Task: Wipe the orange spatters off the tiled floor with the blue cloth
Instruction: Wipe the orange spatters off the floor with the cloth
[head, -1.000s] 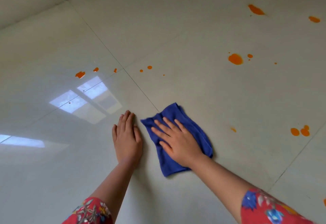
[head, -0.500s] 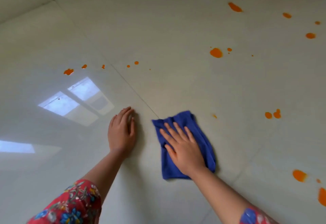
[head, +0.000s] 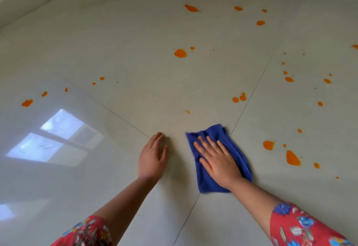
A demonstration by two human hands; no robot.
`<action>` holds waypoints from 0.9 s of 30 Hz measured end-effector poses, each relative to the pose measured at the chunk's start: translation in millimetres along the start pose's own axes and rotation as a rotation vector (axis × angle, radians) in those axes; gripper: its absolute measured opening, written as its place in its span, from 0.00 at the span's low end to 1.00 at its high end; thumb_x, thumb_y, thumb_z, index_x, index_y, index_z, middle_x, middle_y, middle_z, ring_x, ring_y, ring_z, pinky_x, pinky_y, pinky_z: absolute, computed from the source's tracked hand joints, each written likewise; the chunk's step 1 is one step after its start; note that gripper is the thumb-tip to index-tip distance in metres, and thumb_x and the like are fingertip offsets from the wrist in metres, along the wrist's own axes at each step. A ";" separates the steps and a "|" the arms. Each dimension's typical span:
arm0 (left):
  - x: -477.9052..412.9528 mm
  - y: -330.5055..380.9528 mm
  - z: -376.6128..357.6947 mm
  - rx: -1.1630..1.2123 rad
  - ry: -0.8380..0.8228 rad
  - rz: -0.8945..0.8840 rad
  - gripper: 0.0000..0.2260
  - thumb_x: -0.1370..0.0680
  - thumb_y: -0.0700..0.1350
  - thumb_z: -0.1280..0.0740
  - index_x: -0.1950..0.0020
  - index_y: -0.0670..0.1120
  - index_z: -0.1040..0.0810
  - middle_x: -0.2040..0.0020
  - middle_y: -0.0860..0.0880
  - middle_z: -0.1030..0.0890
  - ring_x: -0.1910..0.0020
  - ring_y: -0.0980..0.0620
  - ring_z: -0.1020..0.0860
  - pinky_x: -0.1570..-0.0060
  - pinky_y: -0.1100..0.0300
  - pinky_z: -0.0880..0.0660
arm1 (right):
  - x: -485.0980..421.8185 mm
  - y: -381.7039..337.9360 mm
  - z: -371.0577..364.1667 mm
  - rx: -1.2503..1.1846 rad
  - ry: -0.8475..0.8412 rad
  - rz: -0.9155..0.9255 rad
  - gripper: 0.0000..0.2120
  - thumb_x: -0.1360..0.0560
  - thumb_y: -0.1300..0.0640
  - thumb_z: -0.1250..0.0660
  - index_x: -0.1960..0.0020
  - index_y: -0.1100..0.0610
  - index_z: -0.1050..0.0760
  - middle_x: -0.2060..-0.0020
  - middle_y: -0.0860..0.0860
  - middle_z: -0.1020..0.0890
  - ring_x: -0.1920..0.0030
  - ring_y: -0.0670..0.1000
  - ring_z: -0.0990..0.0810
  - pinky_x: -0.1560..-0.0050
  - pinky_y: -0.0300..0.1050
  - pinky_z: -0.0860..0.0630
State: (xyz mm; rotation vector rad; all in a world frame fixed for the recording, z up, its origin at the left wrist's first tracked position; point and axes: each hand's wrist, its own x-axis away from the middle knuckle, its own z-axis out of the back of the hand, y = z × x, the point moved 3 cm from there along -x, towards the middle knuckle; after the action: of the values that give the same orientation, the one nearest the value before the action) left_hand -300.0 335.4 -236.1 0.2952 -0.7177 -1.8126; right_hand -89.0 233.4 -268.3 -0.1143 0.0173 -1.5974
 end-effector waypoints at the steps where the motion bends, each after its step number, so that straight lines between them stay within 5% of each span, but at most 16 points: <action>1: -0.4 0.6 1.4 -0.010 -0.026 0.010 0.21 0.19 0.53 0.44 0.27 0.50 0.31 0.26 0.54 0.33 0.28 0.53 0.34 0.31 0.60 0.38 | -14.5 6.9 1.6 -0.037 0.000 -0.135 0.26 0.20 0.45 0.50 0.24 0.49 0.39 0.25 0.47 0.36 0.26 0.51 0.34 0.29 0.52 0.43; 4: -2.0 5.3 6.1 -0.072 -0.093 0.002 0.20 0.19 0.51 0.42 0.26 0.53 0.33 0.26 0.56 0.34 0.28 0.54 0.34 0.33 0.61 0.36 | -49.1 6.4 6.1 -0.078 -0.085 -0.172 0.27 0.22 0.44 0.50 0.26 0.51 0.35 0.27 0.49 0.31 0.29 0.54 0.30 0.30 0.54 0.41; 9: -1.4 21.2 35.3 -0.194 -0.223 -0.035 0.19 0.19 0.53 0.41 0.27 0.54 0.32 0.27 0.55 0.31 0.31 0.53 0.30 0.36 0.59 0.32 | -18.2 46.6 18.4 0.132 -0.292 0.470 0.31 0.23 0.40 0.53 0.23 0.50 0.43 0.23 0.50 0.39 0.26 0.53 0.37 0.29 0.53 0.36; 13: 0.9 41.5 68.8 -0.233 -0.336 -0.005 0.18 0.19 0.51 0.39 0.29 0.53 0.30 0.30 0.52 0.28 0.33 0.52 0.29 0.36 0.61 0.33 | -29.8 61.7 23.4 -0.028 -0.355 0.172 0.33 0.28 0.37 0.72 0.25 0.46 0.70 0.25 0.44 0.68 0.22 0.50 0.64 0.25 0.49 0.64; 16: 0.1 53.6 96.2 -0.235 -0.376 0.024 0.17 0.20 0.49 0.37 0.31 0.51 0.28 0.33 0.53 0.26 0.34 0.54 0.28 0.35 0.62 0.34 | -50.5 36.3 29.5 -0.096 -0.288 0.046 0.28 0.18 0.43 0.62 0.22 0.49 0.65 0.23 0.47 0.64 0.22 0.53 0.63 0.24 0.54 0.64; 22: -9.8 36.4 127.5 -0.313 -0.484 0.092 0.16 0.20 0.49 0.37 0.32 0.51 0.27 0.35 0.55 0.24 0.35 0.56 0.26 0.36 0.63 0.33 | 4.6 12.1 15.2 -0.067 -0.307 0.462 0.26 0.22 0.44 0.48 0.25 0.47 0.37 0.24 0.46 0.37 0.25 0.50 0.39 0.29 0.54 0.45; 25: -13.6 12.2 125.1 -0.314 -0.489 0.132 0.15 0.20 0.49 0.37 0.33 0.52 0.26 0.34 0.53 0.24 0.35 0.56 0.26 0.36 0.63 0.33 | -6.8 40.2 17.4 -0.039 -0.267 0.351 0.26 0.21 0.43 0.50 0.24 0.44 0.39 0.25 0.45 0.37 0.25 0.49 0.37 0.29 0.52 0.46; 27: -20.0 -2.2 116.4 -0.319 -0.495 0.128 0.15 0.20 0.49 0.37 0.33 0.52 0.27 0.33 0.52 0.25 0.34 0.55 0.27 0.37 0.64 0.34 | -26.7 51.7 17.4 -0.086 -0.260 0.143 0.28 0.20 0.40 0.63 0.22 0.45 0.48 0.23 0.45 0.43 0.23 0.51 0.42 0.27 0.50 0.54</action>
State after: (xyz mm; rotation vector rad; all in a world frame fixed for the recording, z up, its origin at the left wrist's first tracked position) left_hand -355.8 392.4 -148.9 -0.4161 -0.7470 -1.8575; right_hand -35.3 259.4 -257.0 -0.3783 -0.1057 -1.4292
